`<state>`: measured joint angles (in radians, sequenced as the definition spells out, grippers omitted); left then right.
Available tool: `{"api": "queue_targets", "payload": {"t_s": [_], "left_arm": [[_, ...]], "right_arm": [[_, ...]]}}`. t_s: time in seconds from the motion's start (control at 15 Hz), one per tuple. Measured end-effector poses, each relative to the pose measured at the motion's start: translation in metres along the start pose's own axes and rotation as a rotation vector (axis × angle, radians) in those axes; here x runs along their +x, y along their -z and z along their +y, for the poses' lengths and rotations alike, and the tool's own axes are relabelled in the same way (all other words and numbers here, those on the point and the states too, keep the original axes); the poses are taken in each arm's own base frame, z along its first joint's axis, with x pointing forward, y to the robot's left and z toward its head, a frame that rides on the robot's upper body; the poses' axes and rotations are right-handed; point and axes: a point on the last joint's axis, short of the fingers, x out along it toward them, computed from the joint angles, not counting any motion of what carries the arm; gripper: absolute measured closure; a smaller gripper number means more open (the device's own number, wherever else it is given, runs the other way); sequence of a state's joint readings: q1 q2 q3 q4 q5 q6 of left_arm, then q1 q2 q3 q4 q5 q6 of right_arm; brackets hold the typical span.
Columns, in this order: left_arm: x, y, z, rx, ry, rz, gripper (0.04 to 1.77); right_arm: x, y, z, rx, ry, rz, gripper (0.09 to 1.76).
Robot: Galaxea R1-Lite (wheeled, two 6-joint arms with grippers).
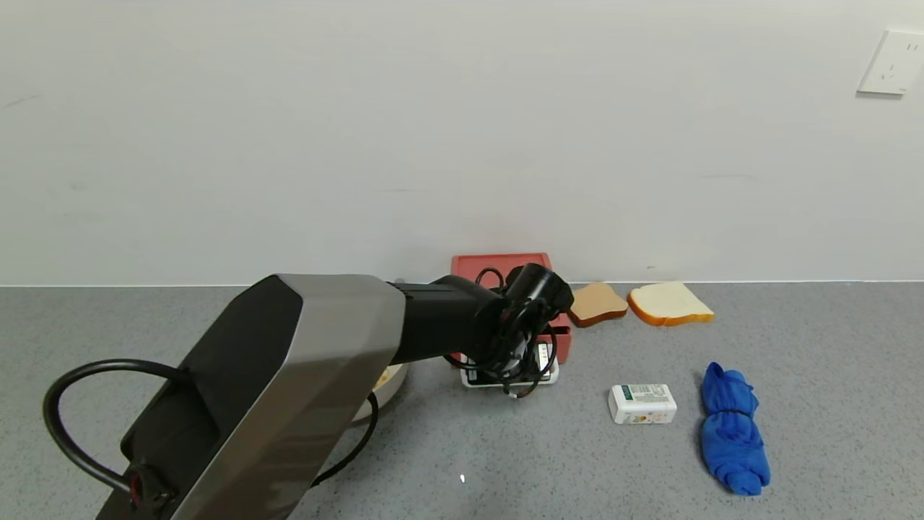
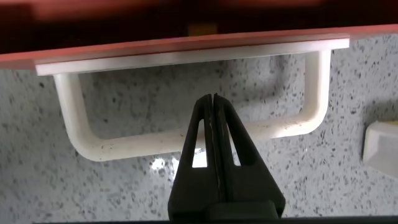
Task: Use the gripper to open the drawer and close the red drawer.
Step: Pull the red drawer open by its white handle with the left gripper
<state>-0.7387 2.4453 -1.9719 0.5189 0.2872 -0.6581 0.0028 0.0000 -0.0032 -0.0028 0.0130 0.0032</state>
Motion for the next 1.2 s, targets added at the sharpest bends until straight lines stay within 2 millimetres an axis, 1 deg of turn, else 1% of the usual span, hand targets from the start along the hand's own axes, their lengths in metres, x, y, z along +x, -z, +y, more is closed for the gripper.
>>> {"api": "queue_targets", "payload": {"t_s": [0.2, 0.6, 1.0, 1.2], "left_arm": [[-0.003, 0.004, -0.001, -0.026, -0.008, 0.024, 1.7], [-0.012, 0.02, -0.004, -0.05, -0.045, 0.096, 1.7], [-0.026, 0.045, -0.009, -0.048, -0.06, 0.144, 1.7], [-0.032, 0.053, -0.009, -0.046, -0.058, 0.165, 1.7]], "right_arm": [[0.0, 0.0, 0.0, 0.0, 0.0, 0.0, 0.15], [0.0, 0.0, 0.0, 0.0, 0.0, 0.0, 0.15], [0.0, 0.0, 0.0, 0.0, 0.0, 0.0, 0.15], [0.0, 0.0, 0.0, 0.0, 0.0, 0.0, 0.15]]}}
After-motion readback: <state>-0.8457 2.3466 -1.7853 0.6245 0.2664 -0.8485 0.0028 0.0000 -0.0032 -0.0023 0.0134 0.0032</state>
